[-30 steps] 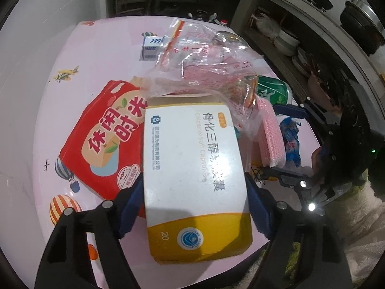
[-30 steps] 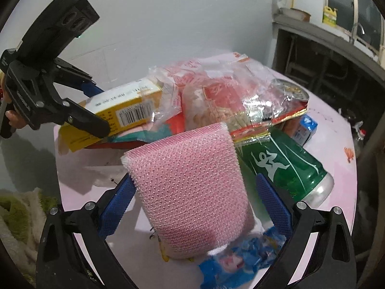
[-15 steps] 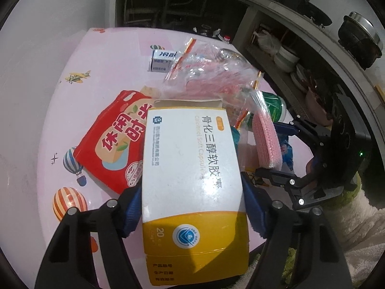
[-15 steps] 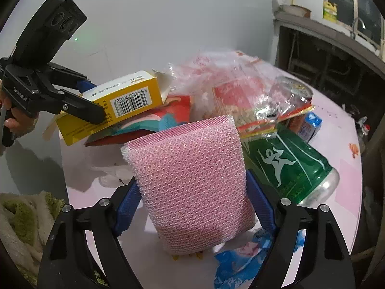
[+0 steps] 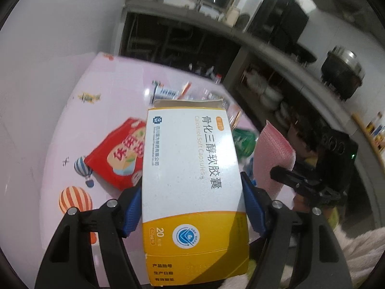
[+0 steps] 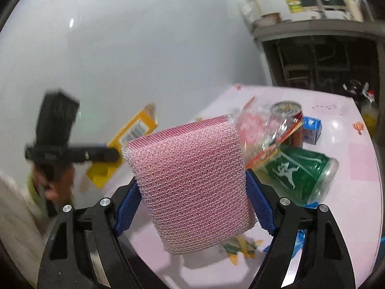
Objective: Collect trash
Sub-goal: 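Carry both items to the blue wastebasket and open both tools to drop them, then return both tools to the table and grasp the blue wrapper with the right tool, then grasp the clear plastic bag with the left tool and lift it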
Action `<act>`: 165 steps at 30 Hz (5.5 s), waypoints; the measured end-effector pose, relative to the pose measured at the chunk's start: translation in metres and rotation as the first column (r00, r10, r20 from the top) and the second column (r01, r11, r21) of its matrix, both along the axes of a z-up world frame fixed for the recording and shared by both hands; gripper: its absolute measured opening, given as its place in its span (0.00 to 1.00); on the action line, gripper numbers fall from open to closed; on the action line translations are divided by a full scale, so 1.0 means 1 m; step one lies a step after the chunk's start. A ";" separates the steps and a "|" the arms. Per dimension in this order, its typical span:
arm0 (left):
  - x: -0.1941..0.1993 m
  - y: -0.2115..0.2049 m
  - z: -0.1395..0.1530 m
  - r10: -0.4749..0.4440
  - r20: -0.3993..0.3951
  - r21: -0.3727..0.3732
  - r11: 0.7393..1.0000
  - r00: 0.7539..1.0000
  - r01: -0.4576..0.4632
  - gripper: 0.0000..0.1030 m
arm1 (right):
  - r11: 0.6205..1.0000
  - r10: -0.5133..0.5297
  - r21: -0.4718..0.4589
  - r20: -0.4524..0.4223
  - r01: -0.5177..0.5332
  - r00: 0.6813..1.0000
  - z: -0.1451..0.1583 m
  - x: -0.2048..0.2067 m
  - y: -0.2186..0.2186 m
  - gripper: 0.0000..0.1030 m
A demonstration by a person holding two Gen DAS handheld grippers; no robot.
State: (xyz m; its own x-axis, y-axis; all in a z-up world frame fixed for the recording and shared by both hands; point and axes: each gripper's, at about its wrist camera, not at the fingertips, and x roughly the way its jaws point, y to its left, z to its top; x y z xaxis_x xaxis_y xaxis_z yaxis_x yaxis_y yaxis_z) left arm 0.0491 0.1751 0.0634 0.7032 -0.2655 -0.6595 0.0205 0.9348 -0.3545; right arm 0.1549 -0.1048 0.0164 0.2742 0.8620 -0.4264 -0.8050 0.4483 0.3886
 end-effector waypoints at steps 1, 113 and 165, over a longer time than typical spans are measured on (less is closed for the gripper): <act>-0.003 -0.001 0.006 0.000 0.032 -0.010 1.000 0.999 0.000 0.68 | 0.999 -0.016 0.030 -0.007 0.016 1.000 0.005 -0.002 -0.005 0.75; 0.012 -0.125 -0.029 -0.130 0.252 0.083 0.990 0.959 0.112 0.95 | 0.464 -0.877 -0.135 0.072 0.876 0.475 0.026 -0.103 -0.162 0.92; 0.111 -0.093 -0.026 0.011 0.093 0.396 0.917 0.996 -0.047 0.65 | 0.775 -0.594 -0.383 -0.171 0.502 0.786 -0.054 -0.008 -0.037 0.28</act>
